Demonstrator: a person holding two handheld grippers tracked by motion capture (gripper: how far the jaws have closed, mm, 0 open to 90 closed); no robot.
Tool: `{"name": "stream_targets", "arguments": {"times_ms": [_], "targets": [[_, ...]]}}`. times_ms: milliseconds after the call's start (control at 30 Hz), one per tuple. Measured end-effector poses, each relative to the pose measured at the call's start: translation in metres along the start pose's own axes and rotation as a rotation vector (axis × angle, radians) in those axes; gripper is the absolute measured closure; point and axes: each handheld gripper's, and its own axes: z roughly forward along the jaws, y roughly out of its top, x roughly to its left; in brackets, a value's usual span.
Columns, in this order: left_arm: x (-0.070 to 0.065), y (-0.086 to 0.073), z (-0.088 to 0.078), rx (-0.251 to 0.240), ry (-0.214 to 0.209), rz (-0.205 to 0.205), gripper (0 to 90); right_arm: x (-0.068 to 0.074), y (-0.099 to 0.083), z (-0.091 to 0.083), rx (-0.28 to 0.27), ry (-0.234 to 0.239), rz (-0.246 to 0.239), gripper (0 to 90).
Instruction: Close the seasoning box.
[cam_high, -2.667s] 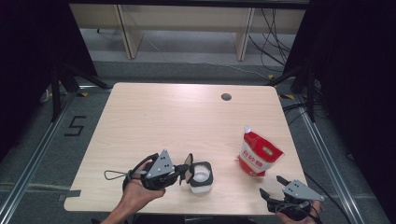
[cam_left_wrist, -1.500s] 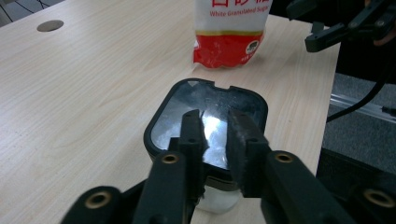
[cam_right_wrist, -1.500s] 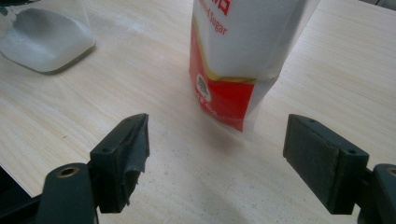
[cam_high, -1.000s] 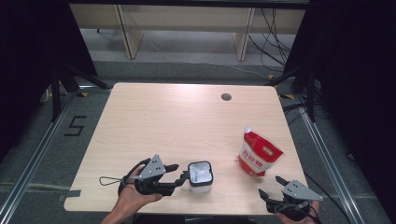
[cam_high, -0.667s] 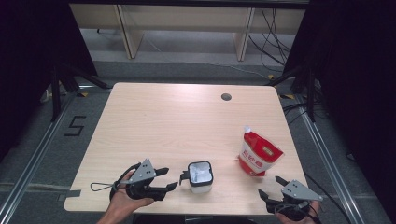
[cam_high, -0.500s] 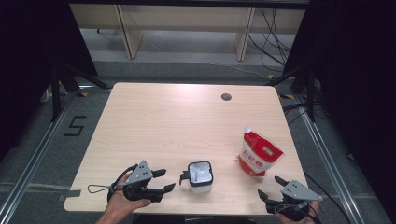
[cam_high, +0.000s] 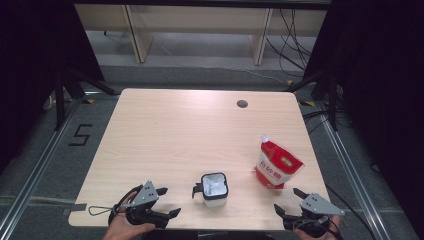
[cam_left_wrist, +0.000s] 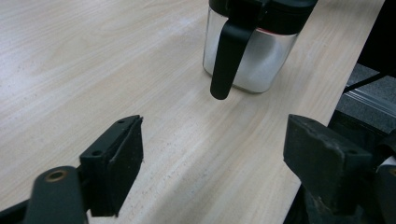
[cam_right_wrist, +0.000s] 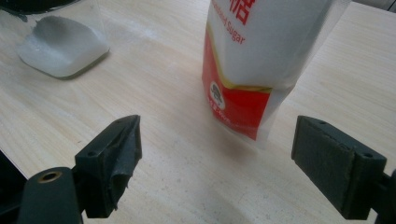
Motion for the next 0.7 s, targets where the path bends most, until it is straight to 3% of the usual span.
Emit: {"name": "stream_targets", "arguments": {"times_ms": [67,200,267,300,333,433,467,533,633,667,700], "targets": [[-0.002,-0.001,-0.002,0.000,-0.006,-0.006,18.9,-0.002,0.000,0.002,-0.013,0.007,-0.019,17.1],[-0.005,-0.004,-0.003,-0.007,-0.002,-0.014,18.9,-0.001,0.000,0.001,0.001,0.003,-0.007,17.1],[-0.004,-0.006,-0.002,0.008,0.013,0.001,19.6,0.000,-0.001,0.002,-0.005,-0.007,-0.001,17.2],[-0.002,-0.008,-0.003,0.049,0.049,0.032,19.8,-0.001,-0.001,0.003,-0.008,-0.001,-0.004,17.3],[-0.002,-0.008,-0.003,0.049,0.049,0.032,19.7,-0.003,-0.001,0.003,-0.011,-0.003,-0.029,17.3],[0.000,-0.010,-0.001,0.069,0.058,0.021,19.7,-0.003,-0.001,0.003,-0.007,0.003,-0.027,17.2],[0.000,-0.011,-0.001,0.071,0.058,0.016,19.7,0.000,-0.001,0.002,0.021,0.015,0.017,17.0],[0.000,-0.010,-0.001,0.080,0.056,0.026,19.7,-0.001,-0.002,0.003,0.013,-0.002,-0.012,16.9],[0.000,-0.011,-0.001,0.076,0.053,0.021,19.7,0.000,-0.002,0.003,0.033,0.010,0.000,16.8],[0.000,-0.011,-0.001,0.070,0.051,0.017,19.7,0.003,-0.002,0.002,0.051,0.007,0.044,16.8],[0.000,-0.010,-0.001,0.072,0.056,0.020,19.7,0.003,-0.002,0.002,0.051,0.005,0.038,16.8]]}}
